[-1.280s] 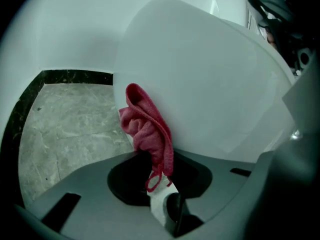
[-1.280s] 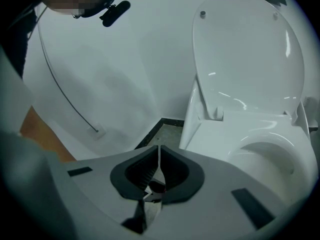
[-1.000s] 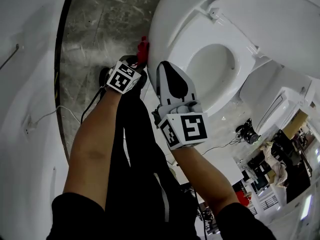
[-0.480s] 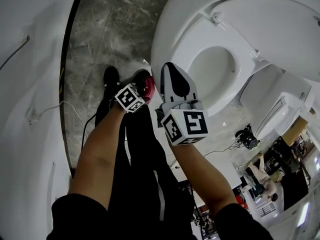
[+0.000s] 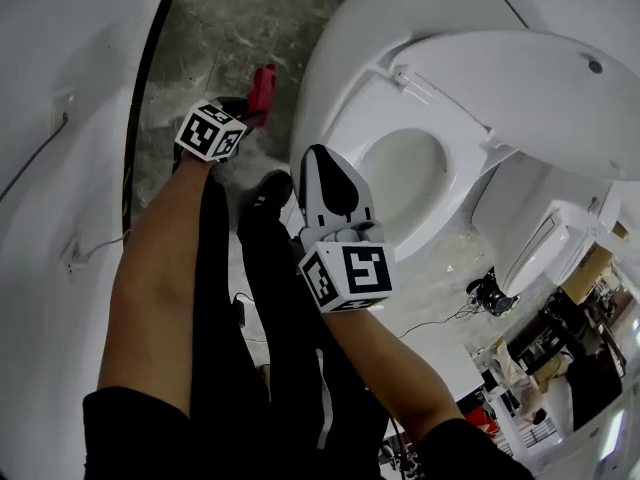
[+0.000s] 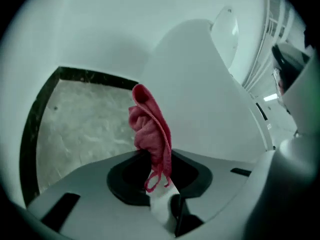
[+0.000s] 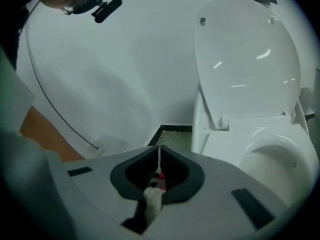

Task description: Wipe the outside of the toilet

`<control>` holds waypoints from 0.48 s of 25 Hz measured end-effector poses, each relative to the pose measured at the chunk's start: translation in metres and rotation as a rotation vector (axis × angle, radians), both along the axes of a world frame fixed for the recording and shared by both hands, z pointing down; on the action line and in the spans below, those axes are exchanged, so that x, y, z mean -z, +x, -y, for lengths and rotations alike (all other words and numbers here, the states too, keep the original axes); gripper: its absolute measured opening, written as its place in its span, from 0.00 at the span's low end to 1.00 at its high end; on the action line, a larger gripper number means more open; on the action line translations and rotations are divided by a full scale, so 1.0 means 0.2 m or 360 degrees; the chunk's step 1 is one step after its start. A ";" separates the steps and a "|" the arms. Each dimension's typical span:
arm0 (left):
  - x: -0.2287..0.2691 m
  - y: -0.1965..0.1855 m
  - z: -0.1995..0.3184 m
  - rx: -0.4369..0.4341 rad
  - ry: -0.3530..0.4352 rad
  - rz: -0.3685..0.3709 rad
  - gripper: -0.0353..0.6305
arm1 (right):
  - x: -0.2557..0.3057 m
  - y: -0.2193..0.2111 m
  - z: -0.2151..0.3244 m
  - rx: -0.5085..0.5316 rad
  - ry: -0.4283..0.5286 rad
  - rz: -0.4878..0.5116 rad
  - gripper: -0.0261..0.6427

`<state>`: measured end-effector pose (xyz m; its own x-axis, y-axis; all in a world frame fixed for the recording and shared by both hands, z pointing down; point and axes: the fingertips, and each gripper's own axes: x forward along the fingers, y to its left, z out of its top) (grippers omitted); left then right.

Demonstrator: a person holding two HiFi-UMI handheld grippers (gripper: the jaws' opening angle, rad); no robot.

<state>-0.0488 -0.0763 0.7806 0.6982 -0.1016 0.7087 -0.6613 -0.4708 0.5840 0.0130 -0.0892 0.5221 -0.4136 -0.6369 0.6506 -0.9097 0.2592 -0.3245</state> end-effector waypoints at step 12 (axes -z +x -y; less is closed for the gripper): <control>-0.34 0.32 1.05 -0.0367 0.0349 -0.0043 0.21 | -0.32 -0.11 0.29 -0.0412 -0.0031 -0.0015 0.10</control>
